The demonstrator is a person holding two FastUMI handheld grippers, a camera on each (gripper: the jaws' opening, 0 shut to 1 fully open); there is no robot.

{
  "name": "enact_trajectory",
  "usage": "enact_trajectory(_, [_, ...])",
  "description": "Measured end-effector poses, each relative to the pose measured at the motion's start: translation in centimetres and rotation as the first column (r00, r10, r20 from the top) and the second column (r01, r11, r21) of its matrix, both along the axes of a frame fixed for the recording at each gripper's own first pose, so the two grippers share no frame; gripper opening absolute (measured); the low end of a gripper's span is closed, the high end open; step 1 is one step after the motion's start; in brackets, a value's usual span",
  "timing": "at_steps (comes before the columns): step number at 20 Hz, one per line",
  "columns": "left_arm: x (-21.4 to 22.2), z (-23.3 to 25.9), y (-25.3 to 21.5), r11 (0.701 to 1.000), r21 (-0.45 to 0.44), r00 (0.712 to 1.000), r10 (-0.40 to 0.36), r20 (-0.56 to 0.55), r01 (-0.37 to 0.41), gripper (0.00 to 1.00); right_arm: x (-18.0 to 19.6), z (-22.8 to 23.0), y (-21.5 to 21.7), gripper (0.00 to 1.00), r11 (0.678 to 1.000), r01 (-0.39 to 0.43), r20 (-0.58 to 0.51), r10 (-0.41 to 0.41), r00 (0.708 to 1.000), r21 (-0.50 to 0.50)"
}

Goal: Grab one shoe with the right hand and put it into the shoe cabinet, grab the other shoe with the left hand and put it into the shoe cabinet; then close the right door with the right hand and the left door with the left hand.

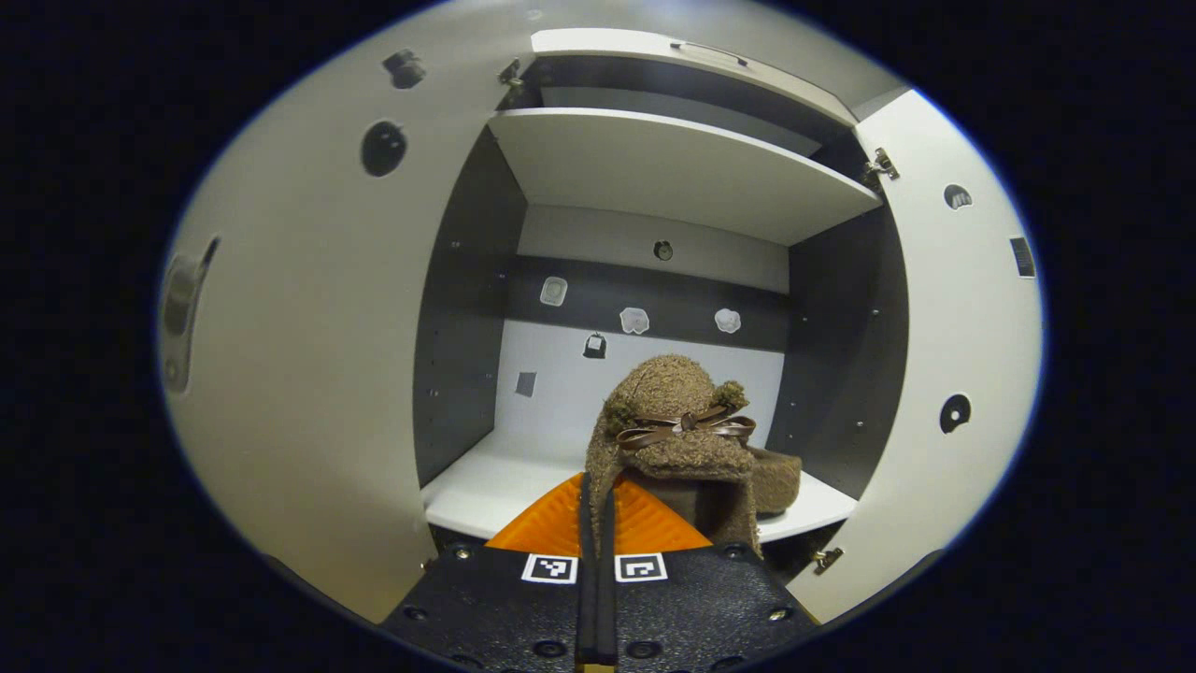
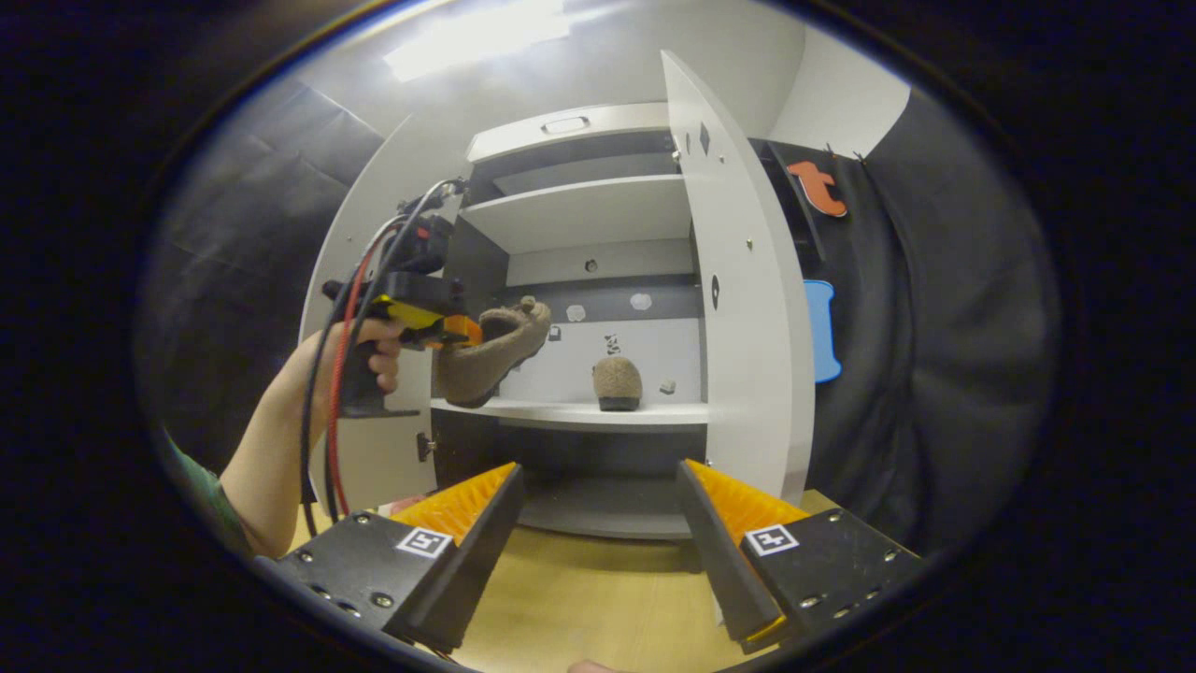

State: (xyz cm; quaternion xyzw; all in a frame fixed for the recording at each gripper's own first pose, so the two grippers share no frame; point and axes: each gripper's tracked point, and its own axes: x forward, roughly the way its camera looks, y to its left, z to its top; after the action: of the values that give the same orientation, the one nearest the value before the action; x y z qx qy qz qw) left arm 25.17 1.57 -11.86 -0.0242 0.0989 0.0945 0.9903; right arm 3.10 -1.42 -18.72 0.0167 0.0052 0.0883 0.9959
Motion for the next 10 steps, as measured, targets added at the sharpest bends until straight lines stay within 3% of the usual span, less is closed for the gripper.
enact_trajectory(3, [4.6, -0.7, 2.0, 0.999, 0.015, 0.998, 0.047, -0.051, -0.046, 0.00, -0.5, -0.4, -0.9, 0.99, 1.000, 0.015, -0.001, -0.015, 1.000, -0.002])
enact_trajectory(5, [7.6, -2.7, 2.0, 1.000, -0.004, 0.992, 0.009, -0.129, -0.009, 0.00, -0.9, -0.1, -0.6, 0.98, 1.000, -0.004, 0.010, 0.004, 1.000, 0.015])
enact_trajectory(8, [10.1, -4.4, 2.3, 0.997, -0.075, 0.987, -0.027, -0.157, 0.015, 0.00, -1.5, 0.3, -0.6, 0.98, 0.998, -0.021, 0.009, 0.021, 1.000, 0.061])
enact_trajectory(10, [11.3, -4.5, 3.4, 0.999, -0.036, 0.988, -0.013, -0.152, 0.007, 0.00, -2.1, 0.5, -0.3, 0.98, 0.996, -0.049, 0.000, 0.049, 0.999, 0.076])
